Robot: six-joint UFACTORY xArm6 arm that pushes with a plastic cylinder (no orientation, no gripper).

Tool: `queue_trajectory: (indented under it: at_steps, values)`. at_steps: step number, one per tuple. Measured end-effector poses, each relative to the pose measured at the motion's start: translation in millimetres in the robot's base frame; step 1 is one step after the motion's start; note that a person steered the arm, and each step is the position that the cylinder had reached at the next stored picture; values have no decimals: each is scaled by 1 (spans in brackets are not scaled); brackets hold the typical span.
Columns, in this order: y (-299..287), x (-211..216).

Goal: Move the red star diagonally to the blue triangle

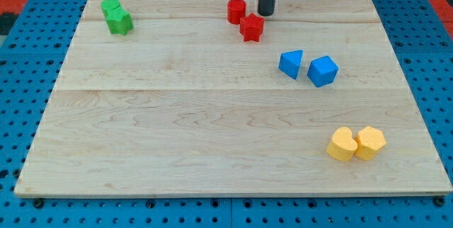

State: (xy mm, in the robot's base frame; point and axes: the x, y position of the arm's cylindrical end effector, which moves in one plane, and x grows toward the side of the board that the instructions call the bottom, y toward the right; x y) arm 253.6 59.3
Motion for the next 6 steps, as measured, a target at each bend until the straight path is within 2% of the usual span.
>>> queue_trajectory:
  at_steps: [1, 2, 3, 4, 6]
  values:
    - [-24, 0]
    - [-6, -4]
    - [52, 9]
    - [45, 40]
    - [-39, 40]
